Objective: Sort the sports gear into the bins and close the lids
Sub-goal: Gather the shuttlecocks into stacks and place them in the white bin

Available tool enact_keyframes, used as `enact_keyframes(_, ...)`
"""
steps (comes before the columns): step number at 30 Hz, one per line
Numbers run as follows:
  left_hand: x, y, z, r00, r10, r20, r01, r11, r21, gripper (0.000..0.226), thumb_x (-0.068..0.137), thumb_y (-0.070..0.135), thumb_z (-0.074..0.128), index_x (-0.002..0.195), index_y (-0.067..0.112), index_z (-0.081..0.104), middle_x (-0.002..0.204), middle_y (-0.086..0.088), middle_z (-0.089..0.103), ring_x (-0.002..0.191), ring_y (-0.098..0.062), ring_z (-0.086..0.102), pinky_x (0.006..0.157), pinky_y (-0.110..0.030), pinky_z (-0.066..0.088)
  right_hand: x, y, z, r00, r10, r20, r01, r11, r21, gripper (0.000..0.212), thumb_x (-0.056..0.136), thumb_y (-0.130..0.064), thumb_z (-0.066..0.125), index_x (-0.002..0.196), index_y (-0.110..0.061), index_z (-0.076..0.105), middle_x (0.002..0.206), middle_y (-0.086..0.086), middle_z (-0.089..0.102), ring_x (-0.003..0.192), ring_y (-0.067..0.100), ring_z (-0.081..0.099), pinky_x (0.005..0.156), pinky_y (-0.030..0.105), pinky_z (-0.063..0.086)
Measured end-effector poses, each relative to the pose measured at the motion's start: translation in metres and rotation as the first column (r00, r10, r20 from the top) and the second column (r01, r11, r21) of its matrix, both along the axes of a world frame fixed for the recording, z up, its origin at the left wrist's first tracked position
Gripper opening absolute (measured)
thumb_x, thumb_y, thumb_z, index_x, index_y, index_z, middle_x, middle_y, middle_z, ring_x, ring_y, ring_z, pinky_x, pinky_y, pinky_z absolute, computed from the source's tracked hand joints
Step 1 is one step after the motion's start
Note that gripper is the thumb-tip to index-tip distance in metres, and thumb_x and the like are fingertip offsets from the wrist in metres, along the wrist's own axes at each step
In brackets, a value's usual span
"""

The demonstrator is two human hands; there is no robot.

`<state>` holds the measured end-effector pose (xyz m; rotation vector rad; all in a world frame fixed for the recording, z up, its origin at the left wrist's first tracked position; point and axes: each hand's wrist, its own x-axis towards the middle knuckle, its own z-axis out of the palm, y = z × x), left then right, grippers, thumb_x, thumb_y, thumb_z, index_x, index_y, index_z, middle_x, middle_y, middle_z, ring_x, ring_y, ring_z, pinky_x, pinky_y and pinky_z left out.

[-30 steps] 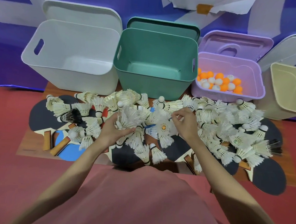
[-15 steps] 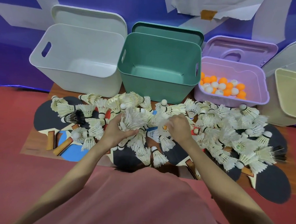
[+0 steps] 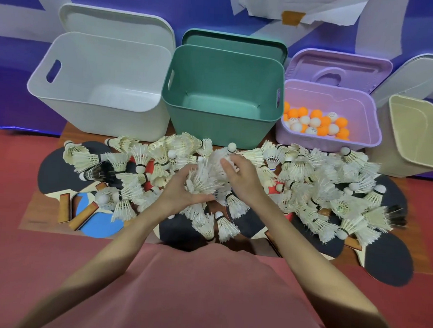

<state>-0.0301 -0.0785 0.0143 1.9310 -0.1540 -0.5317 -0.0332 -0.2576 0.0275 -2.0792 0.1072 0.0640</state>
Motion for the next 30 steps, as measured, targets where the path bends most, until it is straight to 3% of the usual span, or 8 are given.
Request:
enact_keyframes(3,-0.001,-0.001,0.002,0.999,0.013,-0.032,-0.014,0.999,-0.03,0.063,0.066,0.025,0.086,0.121,0.024,0.055,0.109,0.018,0.062,0.098,0.013,0.057,0.079,-0.002,0.042,0.002,0.0,0.003,0.998,0.059,-0.023,-0.06,0.996,-0.06,0.031,0.099,-0.019,0.044,0.072,-0.01,0.055,0.074,0.006,0.045,0.08,0.018,0.044,0.071,0.029,0.032)
enact_keyframes(7,-0.005,0.006,0.002,0.997,0.034,-0.067,-0.038,0.997,-0.062,0.044,0.074,0.027,0.079,0.112,0.034,0.057,0.108,0.018,0.065,0.099,0.009,0.06,0.084,-0.008,0.045,0.012,-0.006,0.01,0.972,0.163,-0.172,-0.151,0.985,0.078,0.044,0.1,-0.015,0.042,0.058,-0.019,0.03,0.059,-0.003,0.028,0.055,0.007,0.035,0.067,0.042,0.043)
enact_keyframes(10,-0.006,0.013,-0.001,0.992,0.074,-0.1,-0.082,0.994,-0.078,0.042,0.076,0.026,0.079,0.114,0.027,0.061,0.11,0.012,0.067,0.1,0.001,0.062,0.088,-0.023,0.048,0.012,-0.005,0.012,0.937,0.237,-0.257,-0.195,0.964,0.179,0.043,0.101,-0.014,0.041,0.06,-0.016,0.03,0.061,-0.003,0.023,0.043,0.002,0.035,0.067,0.028,0.051)
enact_keyframes(13,-0.007,0.018,-0.003,0.984,0.112,-0.141,-0.126,0.988,-0.091,0.038,0.078,0.024,0.077,0.11,0.034,0.059,0.107,0.013,0.066,0.083,-0.001,0.063,0.071,-0.023,0.051,0.011,-0.002,0.01,0.922,0.281,-0.265,-0.237,0.953,0.188,0.038,0.101,-0.017,0.041,0.064,-0.01,0.038,0.059,-0.002,0.032,0.051,0.002,0.047,0.058,0.016,0.046)
enact_keyframes(17,-0.007,0.024,-0.001,0.949,0.229,-0.217,-0.249,0.966,-0.066,0.074,0.07,0.046,0.08,0.134,0.028,0.048,0.141,0.0,0.049,0.118,-0.031,0.056,0.091,-0.051,0.048,0.015,-0.007,-0.002,0.959,0.134,-0.248,-0.086,0.977,0.197,0.031,0.101,-0.021,0.043,0.094,0.001,0.064,0.062,-0.004,0.054,0.067,0.013,0.059,0.06,0.017,0.046)
enact_keyframes(20,-0.008,0.025,-0.002,0.917,0.325,-0.232,-0.343,0.939,-0.039,0.073,0.078,0.031,0.076,0.141,0.026,0.039,0.143,-0.004,0.042,0.119,-0.034,0.055,0.073,-0.033,0.052,0.014,-0.022,-0.028,0.983,-0.016,-0.183,0.008,0.999,-0.045,0.024,0.097,-0.015,0.047,0.099,-0.003,0.068,0.077,0.0,0.066,0.07,0.01,0.06,0.073,0.026,0.047)
enact_keyframes(24,-0.011,0.029,-0.002,0.91,0.336,-0.245,-0.362,0.93,-0.068,0.052,0.079,0.027,0.075,0.119,0.042,0.047,0.135,-0.01,0.052,0.105,-0.026,0.062,0.063,-0.029,0.056,0.0,-0.031,-0.065,0.913,0.019,-0.407,-0.147,0.947,-0.284,0.035,0.089,-0.022,0.057,0.081,0.011,0.066,0.086,0.025,0.068,0.082,0.034,0.065,0.071,0.036,0.053)
enact_keyframes(30,-0.014,0.032,0.003,0.883,0.36,-0.302,-0.401,0.912,-0.086,0.051,0.073,0.036,0.081,0.114,0.039,0.051,0.122,-0.01,0.06,0.084,-0.021,0.066,0.045,-0.021,0.046,-0.005,-0.01,-0.074,0.923,-0.057,-0.38,-0.101,0.917,-0.385,0.023,0.086,-0.018,0.057,0.069,-0.003,0.055,0.061,0.007,0.051,0.063,0.025,0.051,0.058,0.033,0.039)
